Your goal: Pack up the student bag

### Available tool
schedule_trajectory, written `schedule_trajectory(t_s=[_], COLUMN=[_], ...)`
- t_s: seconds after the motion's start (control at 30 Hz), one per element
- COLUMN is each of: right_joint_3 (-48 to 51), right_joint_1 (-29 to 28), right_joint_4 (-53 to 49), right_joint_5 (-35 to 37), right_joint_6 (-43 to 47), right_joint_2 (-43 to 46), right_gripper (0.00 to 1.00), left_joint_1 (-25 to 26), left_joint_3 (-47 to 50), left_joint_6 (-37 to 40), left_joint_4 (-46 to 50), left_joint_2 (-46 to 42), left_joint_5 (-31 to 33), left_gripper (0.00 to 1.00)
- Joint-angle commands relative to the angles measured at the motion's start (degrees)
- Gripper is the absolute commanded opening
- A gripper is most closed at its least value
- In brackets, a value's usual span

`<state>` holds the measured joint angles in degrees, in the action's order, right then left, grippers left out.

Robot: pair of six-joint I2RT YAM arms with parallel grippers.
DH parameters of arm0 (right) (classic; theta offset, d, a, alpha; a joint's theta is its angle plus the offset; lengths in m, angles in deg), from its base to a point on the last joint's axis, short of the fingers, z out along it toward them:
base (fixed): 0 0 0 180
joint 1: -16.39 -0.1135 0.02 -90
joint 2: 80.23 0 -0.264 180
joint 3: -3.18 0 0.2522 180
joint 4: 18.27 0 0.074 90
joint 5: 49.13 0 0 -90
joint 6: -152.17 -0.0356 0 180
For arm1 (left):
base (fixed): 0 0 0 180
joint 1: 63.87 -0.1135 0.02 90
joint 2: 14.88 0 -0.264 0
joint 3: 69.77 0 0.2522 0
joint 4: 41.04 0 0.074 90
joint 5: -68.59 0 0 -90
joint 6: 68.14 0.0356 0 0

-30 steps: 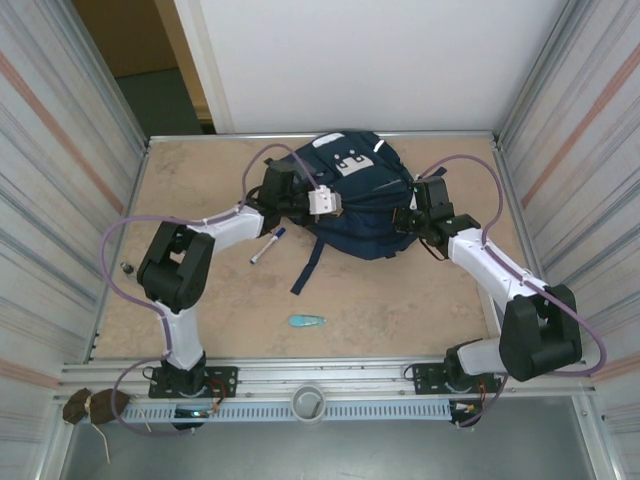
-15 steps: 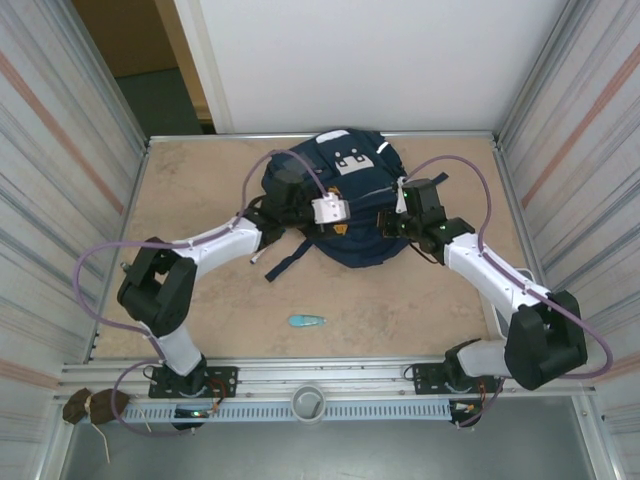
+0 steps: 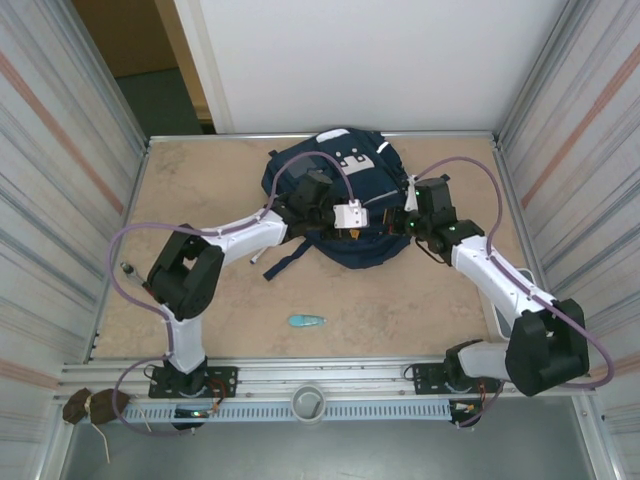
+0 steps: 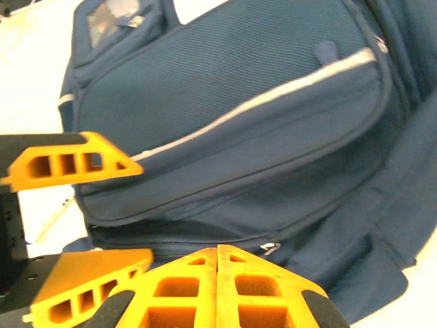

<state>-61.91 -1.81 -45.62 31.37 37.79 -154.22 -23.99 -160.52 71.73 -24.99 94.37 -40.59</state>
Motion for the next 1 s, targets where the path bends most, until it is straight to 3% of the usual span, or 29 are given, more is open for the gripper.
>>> schedule_trajectory(t_s=[0.0,0.2,0.5,0.6,0.73,0.83,0.97], right_joint_3=[1.7,2.6,3.1,3.5,3.9,4.0,4.0], right_joint_1=[1.0,1.2,1.3,1.6,1.9,1.8,1.4], right_joint_4=[-0.7,-1.0,-1.0,-1.1,-1.8,-2.0,-1.1], right_joint_5=[-4.5,-4.7,-4.7,-4.1,-2.4,-1.6,-1.5], right_joint_6=[-1.5,-1.1,-1.0,-0.9,-0.3,0.1,0.5], right_joint_2=[-1.9,-2.3,-2.5,-2.3,-1.7,-1.2,-0.8], right_gripper=[0.09,0.12,0.12,0.13,0.18,0.24,0.32], left_joint_1=[-0.7,-0.9,-1.2,-1.2,-1.5,-2.8,-4.6], left_joint_3=[-1.8,-2.9,-7.3,-8.2,-8.3,-7.0,-2.6], left_joint_6=[0.5,-2.3,-0.8,-0.4,-1.7,-5.2,-10.5], left_joint_4=[5.7,10.6,14.0,13.9,12.1,8.7,-0.7], left_joint_2=[1.4,1.3,6.3,7.2,6.2,3.7,-1.0], left_joint_5=[3.1,1.4,6.3,6.3,5.5,1.1,-4.0], left_gripper=[0.58,0.70,0.69,0.56,0.27,0.04,0.00])
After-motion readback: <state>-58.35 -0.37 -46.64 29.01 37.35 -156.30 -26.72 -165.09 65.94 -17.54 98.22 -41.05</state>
